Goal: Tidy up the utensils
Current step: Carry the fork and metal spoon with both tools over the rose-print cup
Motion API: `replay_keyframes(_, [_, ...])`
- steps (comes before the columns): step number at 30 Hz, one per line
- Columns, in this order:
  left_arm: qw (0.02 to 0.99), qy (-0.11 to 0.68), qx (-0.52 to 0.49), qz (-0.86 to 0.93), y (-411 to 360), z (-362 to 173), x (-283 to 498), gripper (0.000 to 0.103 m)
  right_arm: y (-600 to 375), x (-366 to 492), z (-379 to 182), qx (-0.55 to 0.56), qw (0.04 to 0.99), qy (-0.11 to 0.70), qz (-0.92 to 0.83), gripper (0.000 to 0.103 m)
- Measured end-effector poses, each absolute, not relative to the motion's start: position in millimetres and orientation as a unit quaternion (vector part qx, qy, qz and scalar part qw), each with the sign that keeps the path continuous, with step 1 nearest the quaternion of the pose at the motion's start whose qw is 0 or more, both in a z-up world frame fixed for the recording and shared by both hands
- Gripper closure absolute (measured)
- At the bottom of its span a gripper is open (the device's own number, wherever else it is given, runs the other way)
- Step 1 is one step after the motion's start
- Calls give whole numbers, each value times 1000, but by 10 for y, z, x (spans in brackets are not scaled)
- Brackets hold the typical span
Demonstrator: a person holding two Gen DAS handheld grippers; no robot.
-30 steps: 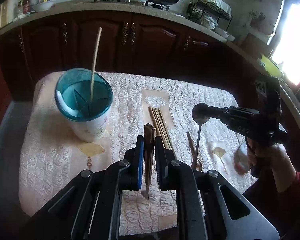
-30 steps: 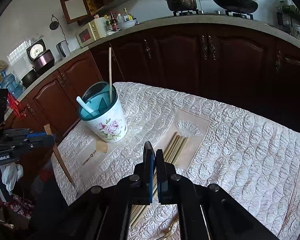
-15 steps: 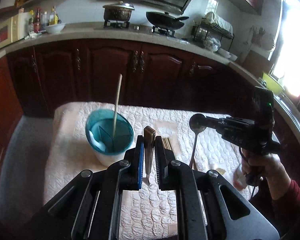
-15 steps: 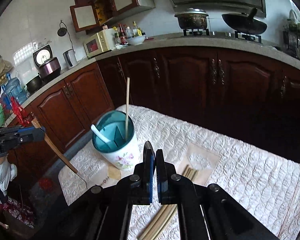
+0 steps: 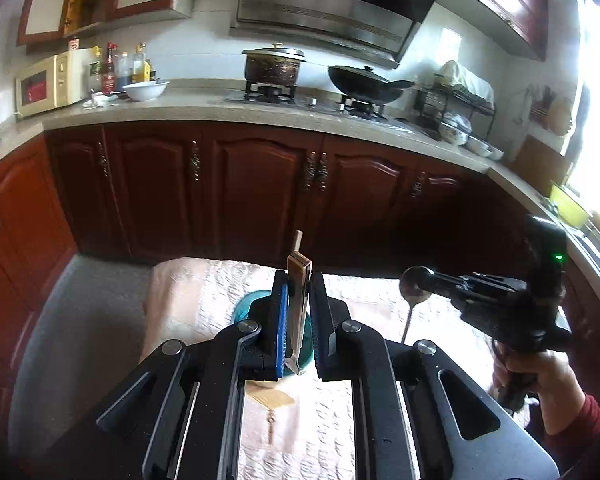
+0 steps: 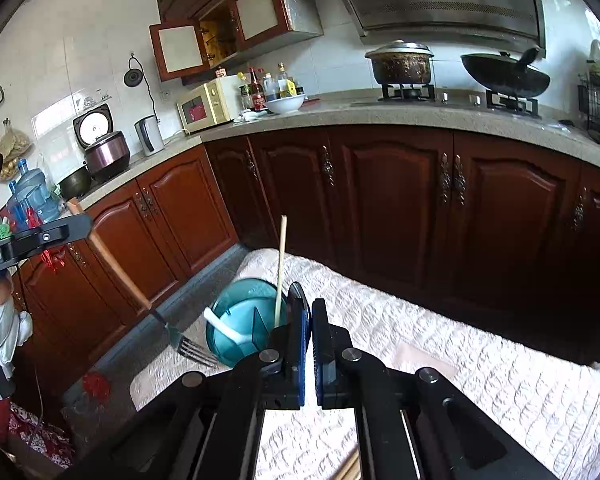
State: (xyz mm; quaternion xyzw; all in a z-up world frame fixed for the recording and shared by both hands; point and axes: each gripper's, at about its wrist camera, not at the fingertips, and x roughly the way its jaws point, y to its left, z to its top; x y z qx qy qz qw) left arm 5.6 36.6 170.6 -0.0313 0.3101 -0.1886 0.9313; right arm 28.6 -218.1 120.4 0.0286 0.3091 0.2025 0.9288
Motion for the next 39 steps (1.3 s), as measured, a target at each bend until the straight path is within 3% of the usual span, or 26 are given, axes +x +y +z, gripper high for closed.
replay_keyframes(18, [929,333,-21,-158,477,1482,584,94,-1804,818,1274,21,927,317,201,101])
replay_keyframes(39, [917,378,12,-130,209,861,1040,94,-1442,1230,806,-12,938,316,143,101])
